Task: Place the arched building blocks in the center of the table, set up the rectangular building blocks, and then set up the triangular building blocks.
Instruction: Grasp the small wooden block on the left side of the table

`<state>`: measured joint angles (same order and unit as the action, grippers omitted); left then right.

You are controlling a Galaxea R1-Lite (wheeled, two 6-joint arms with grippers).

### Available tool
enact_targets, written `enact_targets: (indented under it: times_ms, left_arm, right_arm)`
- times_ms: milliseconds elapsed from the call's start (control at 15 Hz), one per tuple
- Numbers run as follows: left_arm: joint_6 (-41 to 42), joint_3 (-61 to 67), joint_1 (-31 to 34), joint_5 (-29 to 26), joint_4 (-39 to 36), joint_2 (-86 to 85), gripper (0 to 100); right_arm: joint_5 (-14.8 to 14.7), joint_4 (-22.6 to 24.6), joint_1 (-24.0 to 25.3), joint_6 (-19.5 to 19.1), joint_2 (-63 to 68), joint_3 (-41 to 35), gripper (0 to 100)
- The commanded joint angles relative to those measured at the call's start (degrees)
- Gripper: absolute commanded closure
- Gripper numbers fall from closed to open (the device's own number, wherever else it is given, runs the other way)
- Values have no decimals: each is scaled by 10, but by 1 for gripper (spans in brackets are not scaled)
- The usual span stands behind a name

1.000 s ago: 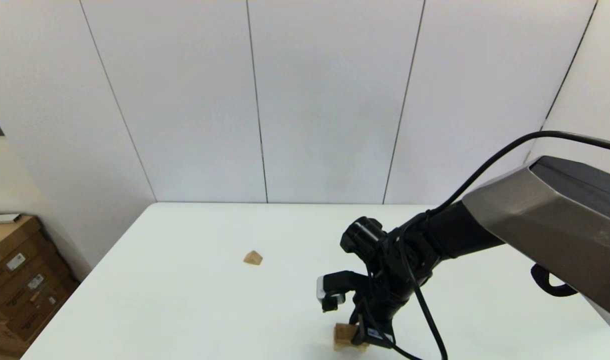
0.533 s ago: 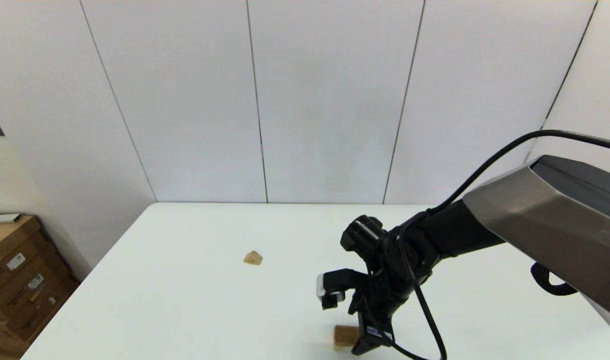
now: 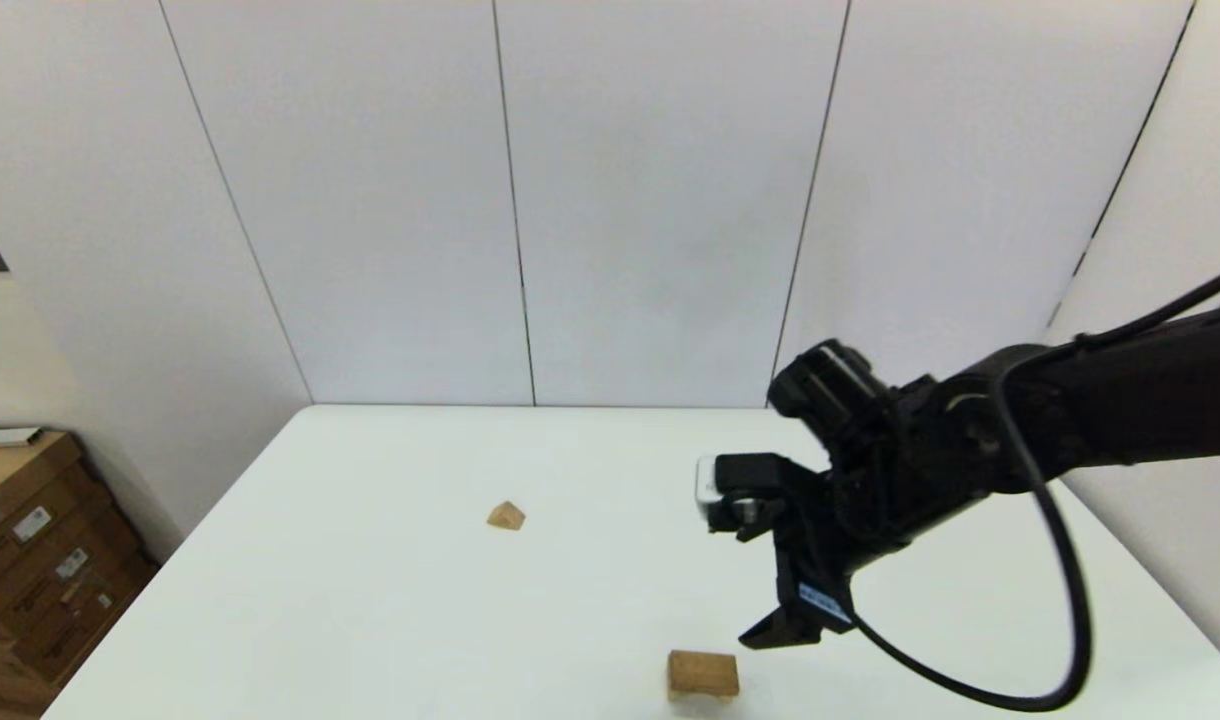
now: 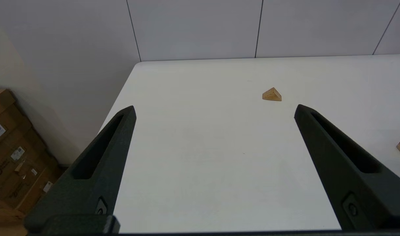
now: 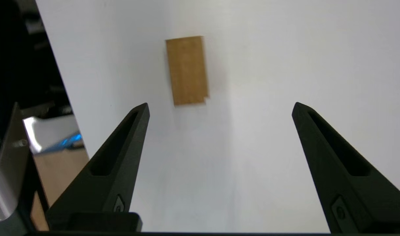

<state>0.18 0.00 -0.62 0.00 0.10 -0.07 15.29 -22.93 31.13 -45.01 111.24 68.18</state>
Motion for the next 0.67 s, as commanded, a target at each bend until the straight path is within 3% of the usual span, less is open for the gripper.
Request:
enact_targets:
  times_ms: [67,200,267,400,667]
  left_arm:
    - [0,0,0,0,0,1,0]
    - [0,0,0,0,0,1,0]
    - [0,0,0,0,0,1,0]
    - [0,0,0,0,0,1,0]
    - [0,0,0,0,0,1,0]
  right_arm:
    - [-3,-2,-24,117,-287,-72,0]
    - [-17,-2,-30,196,-373,-78,0]
    - [-37,-3,-55,214,-416,-89,0]
    - [-61,-3,-143,214,-513,-140,0]
    - [-60,-2,-281,218,-738,-265,0]
